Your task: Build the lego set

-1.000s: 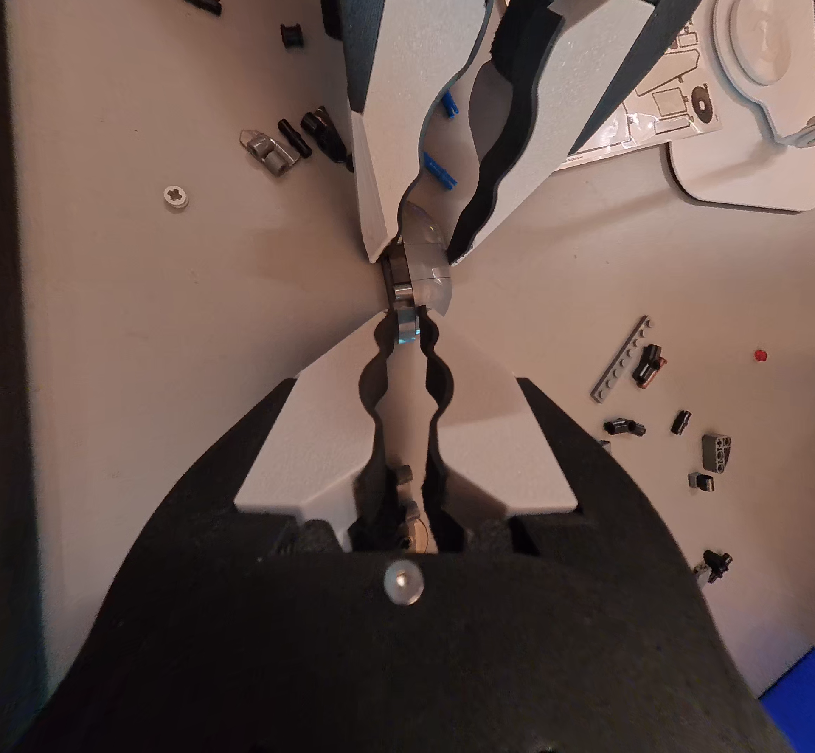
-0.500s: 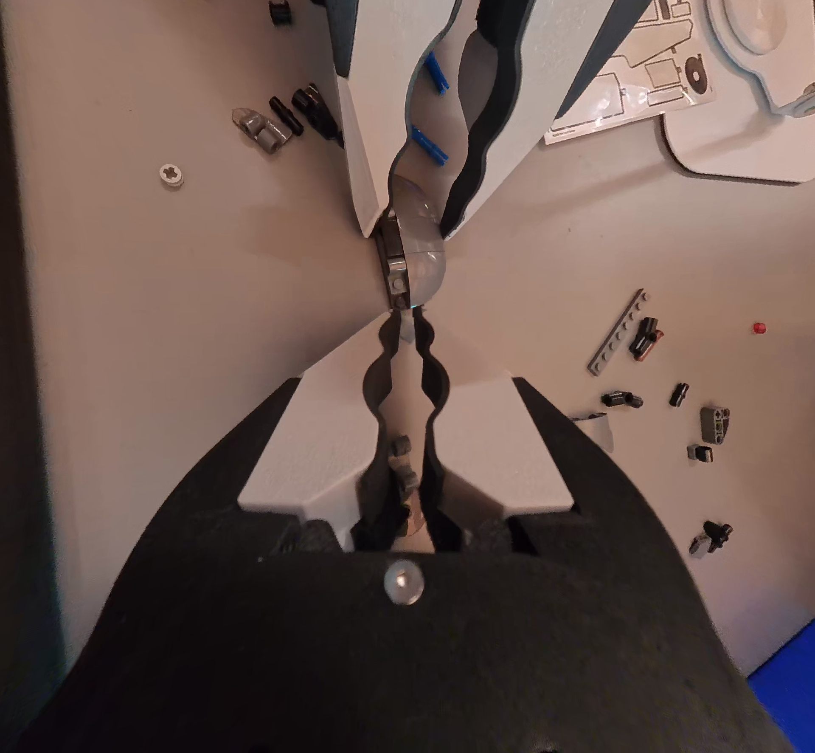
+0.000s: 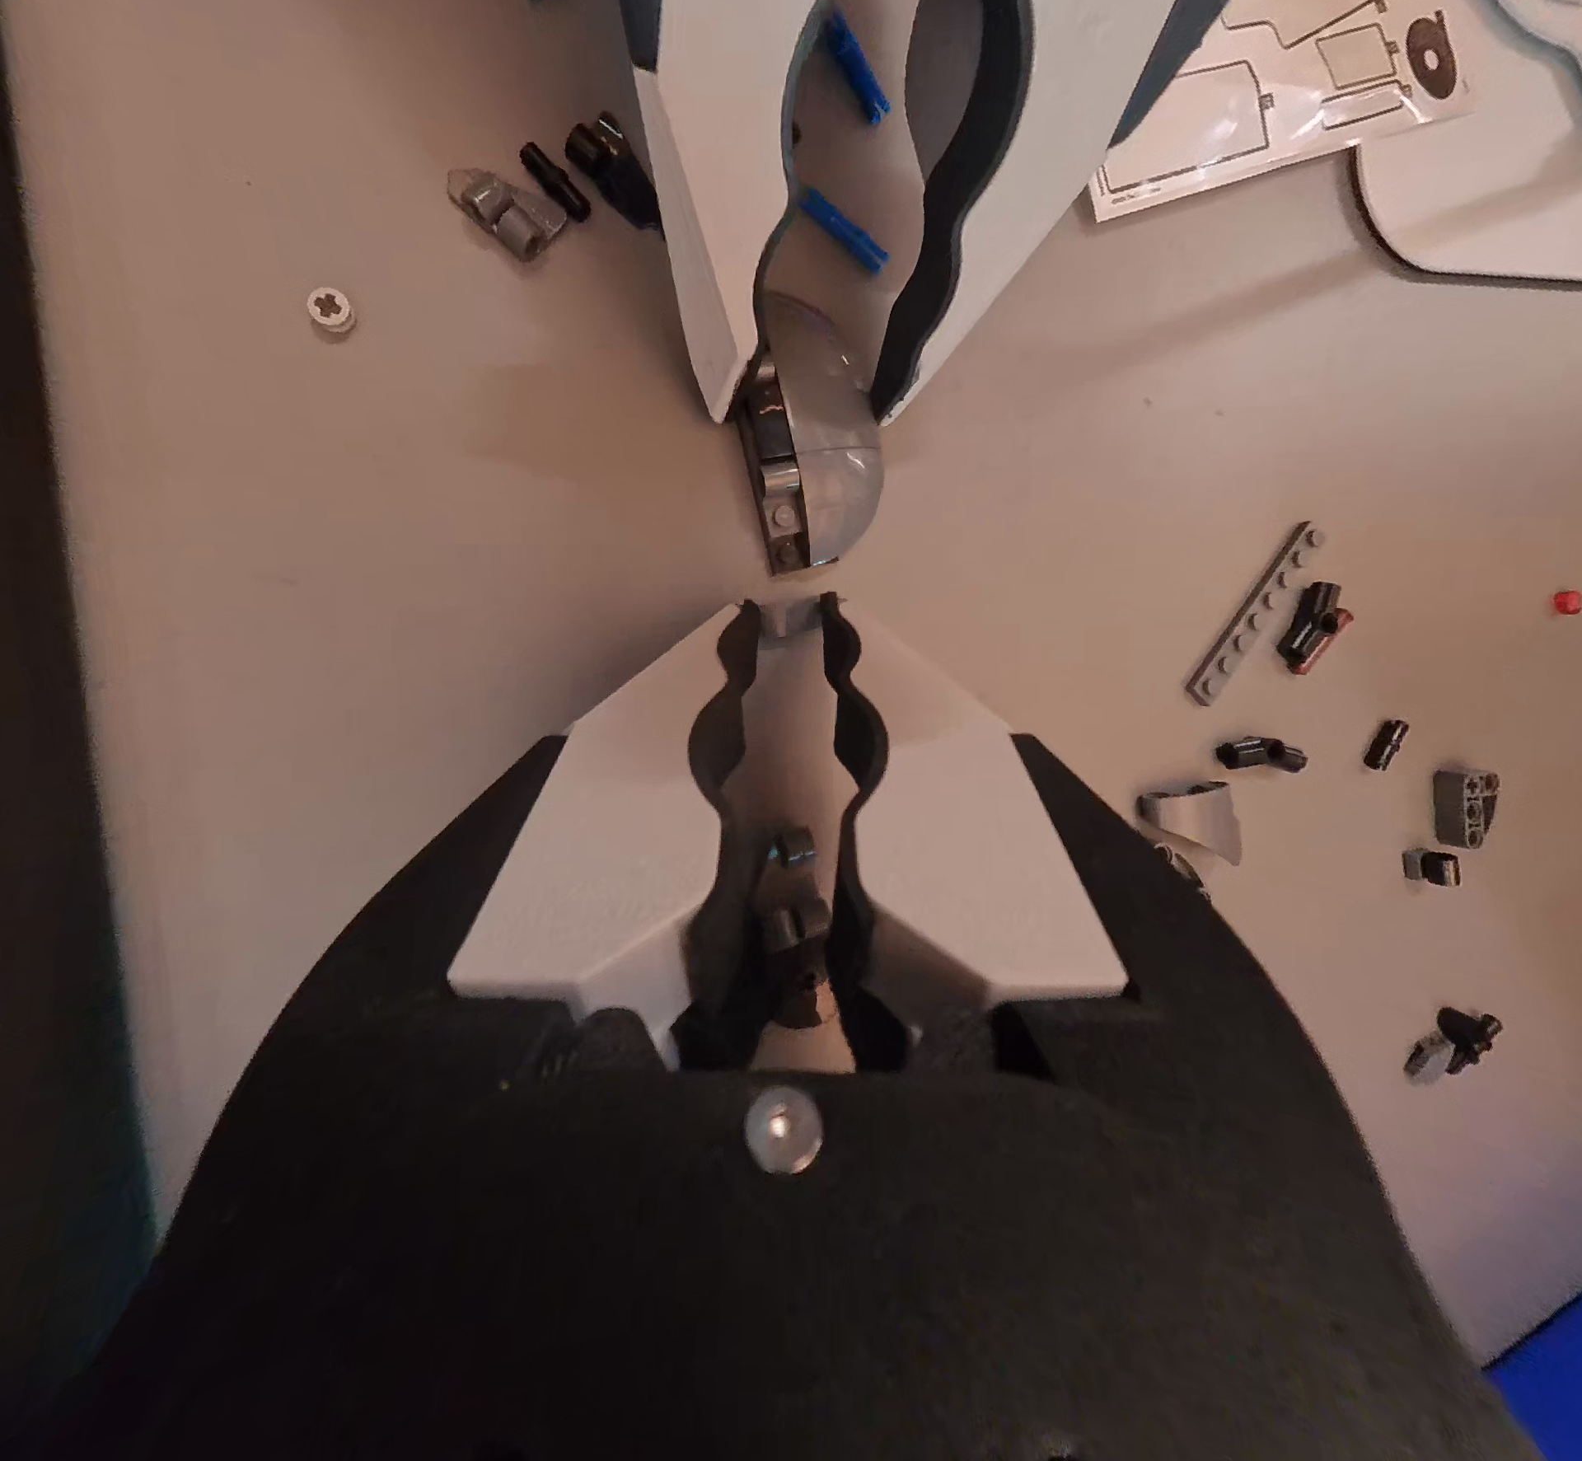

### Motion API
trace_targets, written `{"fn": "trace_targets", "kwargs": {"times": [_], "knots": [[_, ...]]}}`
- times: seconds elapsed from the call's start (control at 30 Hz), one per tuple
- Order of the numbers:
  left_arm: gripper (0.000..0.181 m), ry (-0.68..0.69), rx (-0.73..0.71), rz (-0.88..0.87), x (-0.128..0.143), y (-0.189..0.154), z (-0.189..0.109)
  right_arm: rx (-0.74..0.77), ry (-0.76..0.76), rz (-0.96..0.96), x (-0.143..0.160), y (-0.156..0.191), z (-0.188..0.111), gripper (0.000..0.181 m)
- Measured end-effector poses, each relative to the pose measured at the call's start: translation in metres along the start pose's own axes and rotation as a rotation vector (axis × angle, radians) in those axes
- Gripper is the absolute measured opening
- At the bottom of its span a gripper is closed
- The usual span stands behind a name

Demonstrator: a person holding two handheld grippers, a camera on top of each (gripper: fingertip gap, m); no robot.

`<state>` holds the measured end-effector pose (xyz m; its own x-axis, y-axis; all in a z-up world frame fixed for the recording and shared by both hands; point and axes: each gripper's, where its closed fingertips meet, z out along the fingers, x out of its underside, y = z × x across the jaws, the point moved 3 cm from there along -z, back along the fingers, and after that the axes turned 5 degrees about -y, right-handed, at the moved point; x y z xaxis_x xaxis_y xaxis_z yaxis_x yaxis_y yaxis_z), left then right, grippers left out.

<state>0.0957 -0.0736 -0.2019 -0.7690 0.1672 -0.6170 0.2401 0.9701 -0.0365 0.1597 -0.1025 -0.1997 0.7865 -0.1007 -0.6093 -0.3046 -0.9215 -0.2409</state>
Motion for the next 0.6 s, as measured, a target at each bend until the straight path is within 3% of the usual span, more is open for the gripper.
{"fn": "trace_targets", "kwargs": {"times": [0.6], "knots": [[0.032,0.0,0.004,-0.007,0.0017,0.0011,-0.0015,-0.003,0.026,0.06,0.0047,-0.0027,-0.0027,0.012]]}}
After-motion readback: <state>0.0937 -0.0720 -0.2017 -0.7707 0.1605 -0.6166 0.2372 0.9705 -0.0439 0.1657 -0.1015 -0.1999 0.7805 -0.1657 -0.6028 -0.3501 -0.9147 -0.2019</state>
